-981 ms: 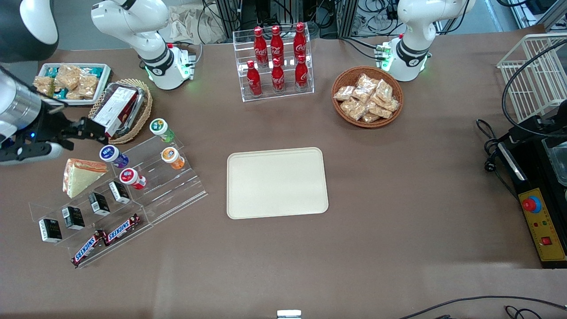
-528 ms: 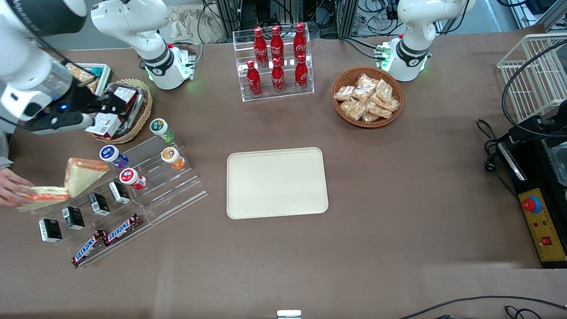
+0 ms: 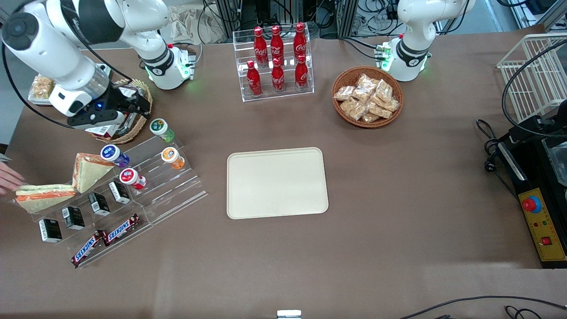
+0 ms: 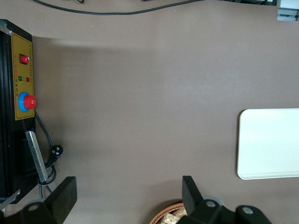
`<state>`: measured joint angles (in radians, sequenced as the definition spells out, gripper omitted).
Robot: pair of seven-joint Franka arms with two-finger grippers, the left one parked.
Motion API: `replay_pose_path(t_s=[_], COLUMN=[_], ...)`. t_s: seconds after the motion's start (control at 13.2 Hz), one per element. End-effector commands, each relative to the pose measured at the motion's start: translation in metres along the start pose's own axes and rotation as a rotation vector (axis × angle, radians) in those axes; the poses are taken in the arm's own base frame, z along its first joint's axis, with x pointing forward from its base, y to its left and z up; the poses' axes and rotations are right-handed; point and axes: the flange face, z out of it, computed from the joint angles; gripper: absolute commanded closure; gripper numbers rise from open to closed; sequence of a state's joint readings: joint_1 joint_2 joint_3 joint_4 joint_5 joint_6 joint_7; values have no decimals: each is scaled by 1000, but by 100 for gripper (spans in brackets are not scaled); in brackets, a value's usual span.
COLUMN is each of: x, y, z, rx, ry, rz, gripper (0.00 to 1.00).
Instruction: Place green gum on tray
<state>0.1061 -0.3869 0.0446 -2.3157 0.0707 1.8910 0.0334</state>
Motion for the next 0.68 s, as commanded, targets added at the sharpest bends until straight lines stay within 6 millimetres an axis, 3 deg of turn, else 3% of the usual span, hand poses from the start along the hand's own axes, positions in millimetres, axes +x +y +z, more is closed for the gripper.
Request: replay_pose_path(t_s=[0.0,0.23,0.38,0.6], x=[-12,-18,-19,-22], y=[-2,-3,-3,-19], z=[28,64,77,92], rx=[5,-1,-2,-8], ry=[36,56,51,58], rz=[5,2,16,40], gripper=[2,2,2,2])
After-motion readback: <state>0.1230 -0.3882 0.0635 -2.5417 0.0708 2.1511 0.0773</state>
